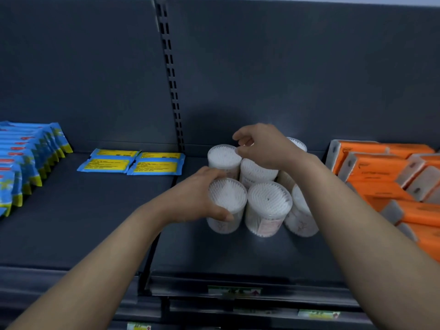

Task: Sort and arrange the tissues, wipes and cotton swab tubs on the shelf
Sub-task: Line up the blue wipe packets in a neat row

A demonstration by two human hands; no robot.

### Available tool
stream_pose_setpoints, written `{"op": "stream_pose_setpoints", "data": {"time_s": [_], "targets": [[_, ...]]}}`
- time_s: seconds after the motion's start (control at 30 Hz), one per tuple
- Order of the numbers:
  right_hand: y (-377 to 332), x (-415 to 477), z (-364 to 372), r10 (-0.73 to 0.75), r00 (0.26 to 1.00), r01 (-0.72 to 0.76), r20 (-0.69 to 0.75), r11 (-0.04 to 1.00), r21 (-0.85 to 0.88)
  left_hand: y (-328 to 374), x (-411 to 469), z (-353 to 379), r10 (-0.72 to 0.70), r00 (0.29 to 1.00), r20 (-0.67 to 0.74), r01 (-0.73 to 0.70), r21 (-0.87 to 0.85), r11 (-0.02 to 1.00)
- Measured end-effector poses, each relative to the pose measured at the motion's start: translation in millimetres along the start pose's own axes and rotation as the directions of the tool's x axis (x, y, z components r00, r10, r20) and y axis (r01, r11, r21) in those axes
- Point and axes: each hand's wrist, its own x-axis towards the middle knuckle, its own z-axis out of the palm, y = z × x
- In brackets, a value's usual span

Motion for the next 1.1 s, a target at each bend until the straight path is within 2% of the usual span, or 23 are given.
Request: {"op": "stream_pose_setpoints", "data": {"time_s": [0.07,0.13,0.27,0.4,0.53,0.67,0.8,0.93,1.1], "targets": [[-3,0,1,-0.016,1.000,0.016,0.016,1.000,-0.008,-1,-6,-3,-0.013,0.999,-0.048,0.010,-0.066,0.998],[-11,3,2,-0.044,0.999,0.045,0.026,0.999,-0.024,-8,-14,-12,-0.022,0.987,-0.160,0.001,-0.131,0.991],[-38,9,11,-0.108,0.992,0.111,0.062,0.992,-0.052,-43,-33,-36,-0.060,0.917,-0.393,0.011,-0.124,0.992],[-73,23,33,-0.152,0.978,0.170,0.145,0.978,-0.120,-87,-47,-59,-0.122,0.870,-0.478,0.087,-0.096,0.992],[-106,46,62,-0.125,0.962,0.173,0.243,0.966,-0.190,-131,-59,-84,-0.159,0.854,-0.495,0.149,-0.060,0.987],[-133,77,101,-0.056,0.955,0.134,0.290,0.957,-0.257,-180,-69,-116,-0.149,0.866,-0.477,0.190,0.037,0.981],[-142,103,139,0.098,0.934,0.017,0.345,0.949,-0.315,-224,-62,-146,-0.117,0.905,-0.408,0.194,0.152,0.969],[-142,116,162,0.263,0.887,-0.132,0.380,0.933,-0.336,-250,-29,-167,-0.108,0.975,-0.192,0.170,0.349,0.921],[-131,116,171,0.372,0.863,-0.289,0.341,0.918,-0.270,-263,17,-174,-0.083,0.997,0.012,0.068,0.459,0.886]]}}
